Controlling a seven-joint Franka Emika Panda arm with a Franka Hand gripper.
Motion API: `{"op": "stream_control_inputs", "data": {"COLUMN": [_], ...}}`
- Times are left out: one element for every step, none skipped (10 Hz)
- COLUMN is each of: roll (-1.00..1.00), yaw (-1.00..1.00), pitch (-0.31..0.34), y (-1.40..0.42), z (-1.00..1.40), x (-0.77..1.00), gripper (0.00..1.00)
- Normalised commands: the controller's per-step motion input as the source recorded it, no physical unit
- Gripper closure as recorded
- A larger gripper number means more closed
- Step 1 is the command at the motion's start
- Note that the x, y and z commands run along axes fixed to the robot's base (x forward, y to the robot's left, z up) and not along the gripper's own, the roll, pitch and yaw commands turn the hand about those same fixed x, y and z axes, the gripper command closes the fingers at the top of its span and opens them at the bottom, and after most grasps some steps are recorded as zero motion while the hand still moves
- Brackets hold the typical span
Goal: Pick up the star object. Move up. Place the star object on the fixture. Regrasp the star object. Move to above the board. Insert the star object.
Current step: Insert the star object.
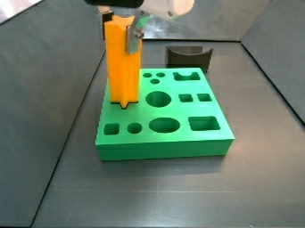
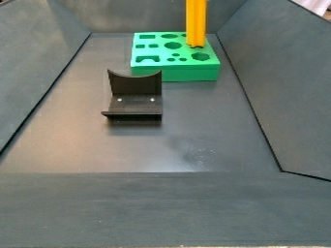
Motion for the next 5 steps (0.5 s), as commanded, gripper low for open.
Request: {"op": "stream_control_inputs", "data": {"roll": [-0.07,-0.1,-0.21,-0.15,-0.21], "yaw": [0.0,0.0,0.0,0.0,0.0], "pitch": [-0.079,-0.093,-0.106,-0.053,-0.116], "y": [0.0,0.0,0.0,0.0,0.0], "z": [-0.25,-0.19,-0.17,-0.15,-0.2], "x": [0.0,0.0,0.0,0.0,0.0], "gripper": [1.0,1.0,1.0,1.0,1.0]}}
